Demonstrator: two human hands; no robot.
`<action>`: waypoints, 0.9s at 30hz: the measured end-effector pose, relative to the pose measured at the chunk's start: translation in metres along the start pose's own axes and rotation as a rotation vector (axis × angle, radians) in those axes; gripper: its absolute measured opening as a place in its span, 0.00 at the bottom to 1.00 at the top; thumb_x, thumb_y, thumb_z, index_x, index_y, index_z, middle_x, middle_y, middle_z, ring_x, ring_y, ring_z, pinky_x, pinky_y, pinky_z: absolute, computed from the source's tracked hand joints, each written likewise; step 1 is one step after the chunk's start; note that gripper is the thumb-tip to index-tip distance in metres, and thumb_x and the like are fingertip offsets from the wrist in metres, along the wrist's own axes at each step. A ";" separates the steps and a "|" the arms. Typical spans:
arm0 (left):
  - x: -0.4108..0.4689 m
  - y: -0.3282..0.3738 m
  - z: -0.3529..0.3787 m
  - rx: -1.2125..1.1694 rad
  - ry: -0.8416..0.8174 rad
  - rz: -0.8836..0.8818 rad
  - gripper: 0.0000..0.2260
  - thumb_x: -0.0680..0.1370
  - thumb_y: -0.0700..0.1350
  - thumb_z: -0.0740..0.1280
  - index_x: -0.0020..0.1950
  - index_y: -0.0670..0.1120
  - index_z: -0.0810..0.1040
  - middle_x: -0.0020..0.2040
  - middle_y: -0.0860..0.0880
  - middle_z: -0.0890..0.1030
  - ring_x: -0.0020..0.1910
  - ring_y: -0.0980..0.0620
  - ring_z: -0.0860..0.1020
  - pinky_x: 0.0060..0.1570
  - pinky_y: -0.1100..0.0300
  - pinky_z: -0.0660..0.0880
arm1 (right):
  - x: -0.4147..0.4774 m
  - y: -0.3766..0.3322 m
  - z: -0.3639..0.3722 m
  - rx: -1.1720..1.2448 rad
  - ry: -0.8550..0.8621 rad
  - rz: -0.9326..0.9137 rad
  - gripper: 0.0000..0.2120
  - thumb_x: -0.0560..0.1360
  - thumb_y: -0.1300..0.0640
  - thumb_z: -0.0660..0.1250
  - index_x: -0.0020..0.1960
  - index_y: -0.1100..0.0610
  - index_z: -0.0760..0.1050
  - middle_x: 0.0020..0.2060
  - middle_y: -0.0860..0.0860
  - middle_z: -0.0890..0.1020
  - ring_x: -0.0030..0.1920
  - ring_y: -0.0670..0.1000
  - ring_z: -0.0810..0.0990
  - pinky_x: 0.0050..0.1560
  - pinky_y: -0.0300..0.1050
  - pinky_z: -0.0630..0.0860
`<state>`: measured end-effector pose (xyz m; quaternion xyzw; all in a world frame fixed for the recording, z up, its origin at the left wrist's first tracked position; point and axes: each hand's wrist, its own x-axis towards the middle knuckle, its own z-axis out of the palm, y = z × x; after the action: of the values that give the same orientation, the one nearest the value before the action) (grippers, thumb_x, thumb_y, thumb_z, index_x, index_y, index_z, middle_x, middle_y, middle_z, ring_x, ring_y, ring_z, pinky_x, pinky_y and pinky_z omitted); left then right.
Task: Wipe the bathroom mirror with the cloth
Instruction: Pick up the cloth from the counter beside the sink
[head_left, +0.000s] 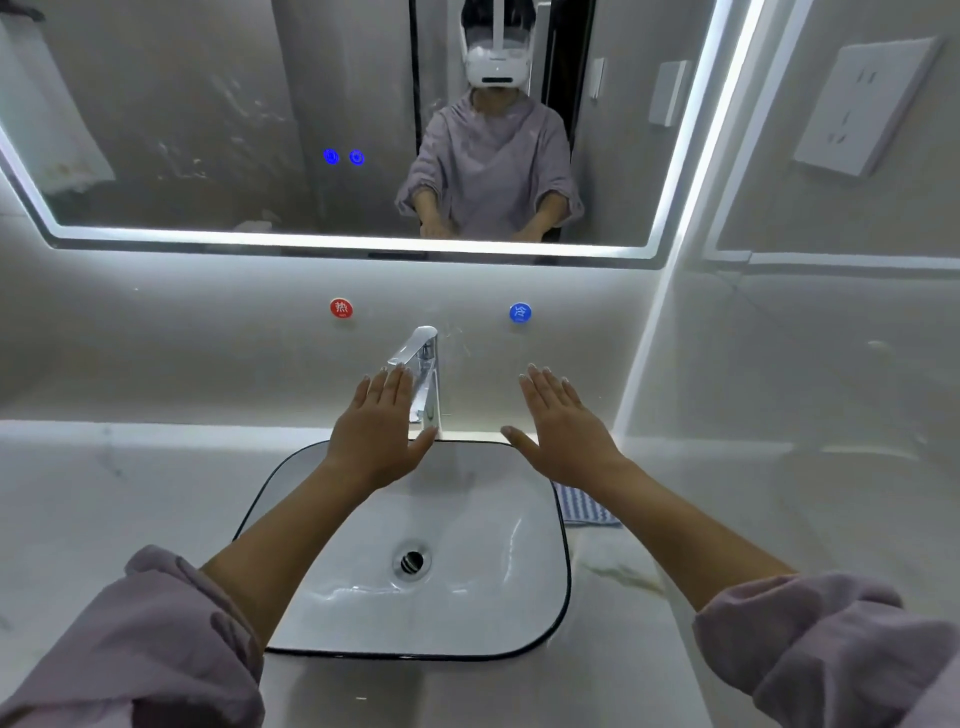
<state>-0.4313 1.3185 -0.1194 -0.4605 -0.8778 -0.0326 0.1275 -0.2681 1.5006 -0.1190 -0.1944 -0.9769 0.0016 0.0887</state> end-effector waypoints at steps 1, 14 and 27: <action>0.003 -0.001 0.001 0.001 0.000 0.004 0.35 0.81 0.60 0.52 0.78 0.39 0.47 0.79 0.42 0.52 0.79 0.46 0.50 0.76 0.53 0.43 | 0.002 0.000 0.002 0.006 0.006 0.002 0.36 0.81 0.40 0.49 0.78 0.60 0.42 0.78 0.56 0.44 0.78 0.53 0.41 0.76 0.46 0.38; 0.042 0.002 0.026 -0.070 -0.077 0.074 0.35 0.81 0.61 0.51 0.79 0.39 0.46 0.80 0.42 0.50 0.79 0.47 0.48 0.77 0.54 0.42 | 0.018 0.020 0.023 0.098 -0.010 0.141 0.35 0.82 0.42 0.51 0.78 0.59 0.40 0.78 0.55 0.44 0.78 0.51 0.41 0.75 0.43 0.36; 0.106 0.060 0.074 -0.100 -0.210 0.258 0.37 0.80 0.63 0.50 0.79 0.40 0.43 0.80 0.43 0.47 0.79 0.46 0.46 0.77 0.53 0.40 | 0.005 0.081 0.058 0.165 -0.137 0.394 0.35 0.81 0.41 0.51 0.78 0.61 0.42 0.78 0.56 0.45 0.78 0.52 0.43 0.75 0.44 0.39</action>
<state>-0.4545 1.4507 -0.1673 -0.5758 -0.8174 -0.0112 0.0153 -0.2523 1.5794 -0.1783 -0.3732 -0.9203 0.1119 0.0355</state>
